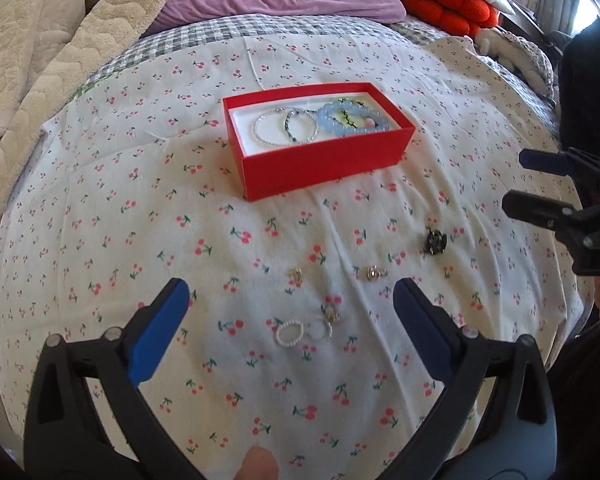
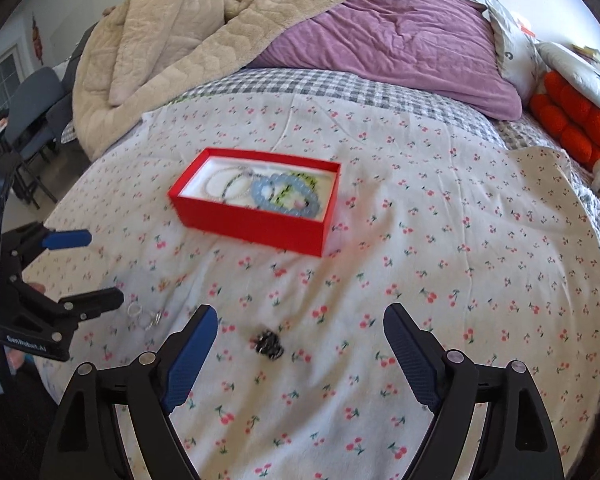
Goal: Organize jewelry
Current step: 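Withdraw both open tools from the box toward the rings and clip, then move the right tool to the black hair clip and close on it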
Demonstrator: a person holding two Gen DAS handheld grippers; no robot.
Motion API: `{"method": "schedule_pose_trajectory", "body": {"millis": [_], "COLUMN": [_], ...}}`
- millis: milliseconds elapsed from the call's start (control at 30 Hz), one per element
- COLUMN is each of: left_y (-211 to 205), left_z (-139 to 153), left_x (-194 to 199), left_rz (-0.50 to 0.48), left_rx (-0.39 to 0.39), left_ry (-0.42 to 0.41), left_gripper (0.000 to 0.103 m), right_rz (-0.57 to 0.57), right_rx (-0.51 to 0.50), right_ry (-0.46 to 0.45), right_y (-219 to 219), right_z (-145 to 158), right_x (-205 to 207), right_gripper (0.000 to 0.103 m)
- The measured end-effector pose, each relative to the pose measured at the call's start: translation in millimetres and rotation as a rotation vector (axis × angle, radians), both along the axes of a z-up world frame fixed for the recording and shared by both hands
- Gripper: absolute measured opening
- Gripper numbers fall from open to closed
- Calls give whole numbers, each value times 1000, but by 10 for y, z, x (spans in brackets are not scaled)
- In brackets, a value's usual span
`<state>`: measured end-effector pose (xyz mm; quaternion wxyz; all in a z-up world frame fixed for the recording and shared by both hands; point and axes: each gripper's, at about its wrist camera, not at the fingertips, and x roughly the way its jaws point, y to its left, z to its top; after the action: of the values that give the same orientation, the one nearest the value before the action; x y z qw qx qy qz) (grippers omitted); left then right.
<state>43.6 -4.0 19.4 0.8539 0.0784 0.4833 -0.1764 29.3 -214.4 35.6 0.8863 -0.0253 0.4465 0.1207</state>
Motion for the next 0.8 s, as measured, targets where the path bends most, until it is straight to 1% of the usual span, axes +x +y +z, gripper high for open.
{"method": "schedule_pose_trajectory", "body": {"millis": [100,233,333,400,500,533,600,733,800], "left_y": [73,161,250,305,351,369,394,462,462], "left_z": [-46,-131,-182,-236,-314,-356,-432,-543,-567], "left_x": [-95,-194,-269,-303,-347,-374,-400,-418,-435], "left_rz": [-6,10,24,28,7,-1,-3,-4,-19], "left_rx": [-9,0,11,20,11,24,54,25,7], "left_ry": [4,-3,-38,-36,-33,-46,-43,-2,2], "left_gripper": [102,102,102,102,102,102,102,102,102], "right_rz": [36,93,123,133,155,157,166,181,177], "right_rx": [1,-64,-87,-93,-111,-119,-131,-138,-118], "right_ry": [8,7,41,66,86,87,83,122,122], "right_y": [50,144,164,157,156,158,154,146,119], "right_z": [-110,-317,-477,-583,-709,-736,-796,-964,-1033], "right_x": [-100,-219,-275,-305,-341,-347,-373,-379,-386], "right_gripper": [87,87,87,87,87,87,87,87,93]}}
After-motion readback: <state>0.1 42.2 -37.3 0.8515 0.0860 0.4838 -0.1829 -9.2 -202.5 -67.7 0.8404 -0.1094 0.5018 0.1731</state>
